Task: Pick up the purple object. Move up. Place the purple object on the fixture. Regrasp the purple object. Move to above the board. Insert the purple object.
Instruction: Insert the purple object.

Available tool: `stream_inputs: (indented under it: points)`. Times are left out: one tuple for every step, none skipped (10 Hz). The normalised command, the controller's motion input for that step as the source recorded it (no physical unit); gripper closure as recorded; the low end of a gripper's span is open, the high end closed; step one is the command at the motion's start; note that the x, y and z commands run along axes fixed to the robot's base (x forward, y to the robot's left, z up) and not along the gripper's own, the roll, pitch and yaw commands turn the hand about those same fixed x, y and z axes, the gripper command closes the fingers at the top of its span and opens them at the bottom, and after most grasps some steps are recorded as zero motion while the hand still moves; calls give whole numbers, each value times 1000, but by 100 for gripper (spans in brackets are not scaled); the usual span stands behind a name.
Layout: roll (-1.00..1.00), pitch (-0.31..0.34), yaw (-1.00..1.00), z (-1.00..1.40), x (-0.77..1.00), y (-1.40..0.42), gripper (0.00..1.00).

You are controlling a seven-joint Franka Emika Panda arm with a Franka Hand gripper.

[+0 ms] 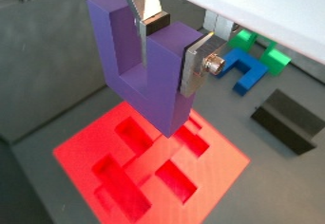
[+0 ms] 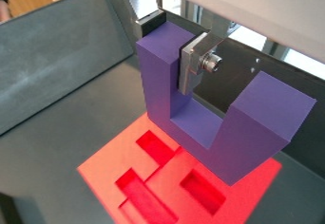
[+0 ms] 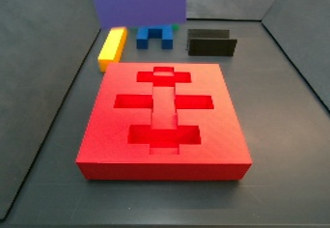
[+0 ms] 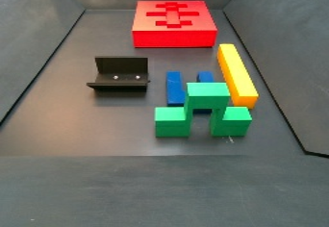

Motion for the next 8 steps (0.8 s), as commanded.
stream_inputs:
  points:
    - [141, -389, 180, -429, 0, -546, 100]
    - [220, -336, 100, -449, 0, -580, 100]
    - [286, -271, 31, -480, 0, -563, 100]
    - [267, -216, 6, -574, 54, -554, 100]
    - [230, -217, 11, -623, 54, -554, 100]
    - [177, -230, 26, -669, 37, -480, 100]
    - [104, -211, 54, -643, 63, -377, 100]
    - [104, -151, 91, -523, 123, -329, 100]
